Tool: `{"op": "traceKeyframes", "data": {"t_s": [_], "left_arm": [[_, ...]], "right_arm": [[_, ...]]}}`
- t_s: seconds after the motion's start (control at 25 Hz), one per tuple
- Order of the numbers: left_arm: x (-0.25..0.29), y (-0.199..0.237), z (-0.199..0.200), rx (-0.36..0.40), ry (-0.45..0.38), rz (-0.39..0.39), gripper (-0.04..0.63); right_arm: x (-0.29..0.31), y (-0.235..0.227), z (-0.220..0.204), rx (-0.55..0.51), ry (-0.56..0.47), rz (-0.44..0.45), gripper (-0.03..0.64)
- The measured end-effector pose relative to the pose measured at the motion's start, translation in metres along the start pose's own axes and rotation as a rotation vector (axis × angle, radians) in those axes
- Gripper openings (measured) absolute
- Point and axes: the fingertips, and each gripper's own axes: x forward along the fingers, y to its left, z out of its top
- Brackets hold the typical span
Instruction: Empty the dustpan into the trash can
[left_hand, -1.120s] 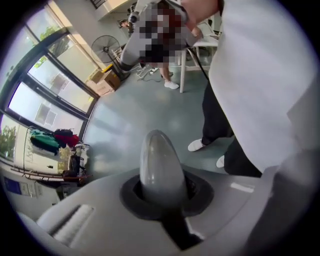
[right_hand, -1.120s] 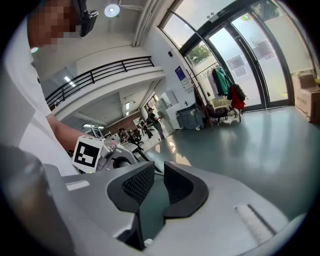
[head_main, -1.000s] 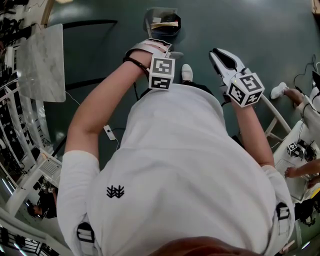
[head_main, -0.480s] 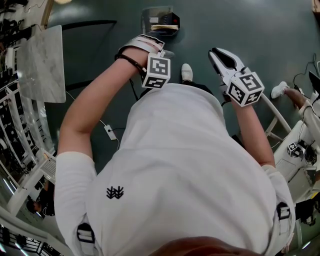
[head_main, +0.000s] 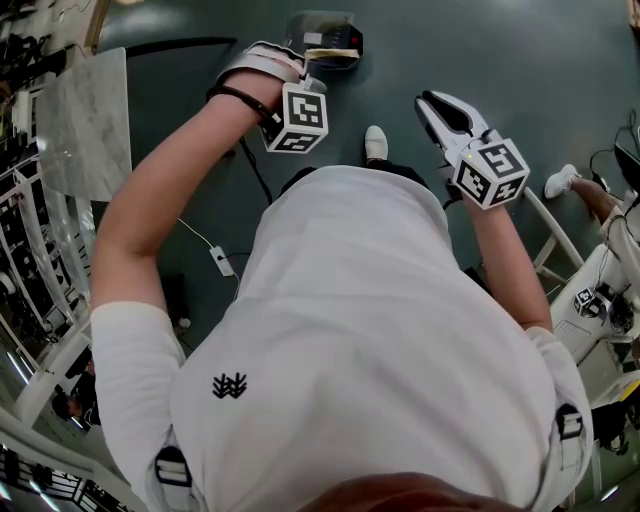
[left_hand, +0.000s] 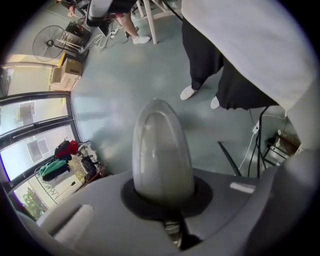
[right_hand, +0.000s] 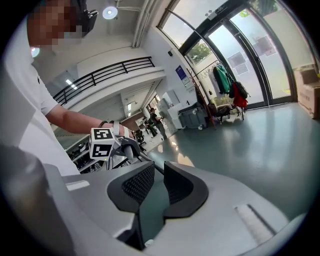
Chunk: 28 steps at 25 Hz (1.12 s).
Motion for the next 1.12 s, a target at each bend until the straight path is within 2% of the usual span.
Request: {"op": "traceKeyframes", "data": {"t_s": [0.32, 0.52, 0.84, 1.12], "left_arm": [[0.011, 0.023, -0.033, 0.137, 0.128, 0.016, 0.057], [0.009, 0.038, -0.046, 0.159, 0.179, 0.021, 0.057], [-0.001, 0.022, -0.069, 0.095, 0.184, -0.011, 0.057], [-0.012, -0.006, -0.103, -0.036, 0.202, -0.022, 0.057]], "right_arm": [[-0.002, -0.004, -0.002, 0.006, -0.006, -0.003, 0.060], [-0.003, -0.008, -0.003, 0.007, -0.010, -0.008, 0.060], [-0.003, -0.004, -0.001, -0.008, -0.009, -0.001, 0.060], [0.007, 0.015, 0.000, -0.042, 0.007, 0.031, 0.058]]}}
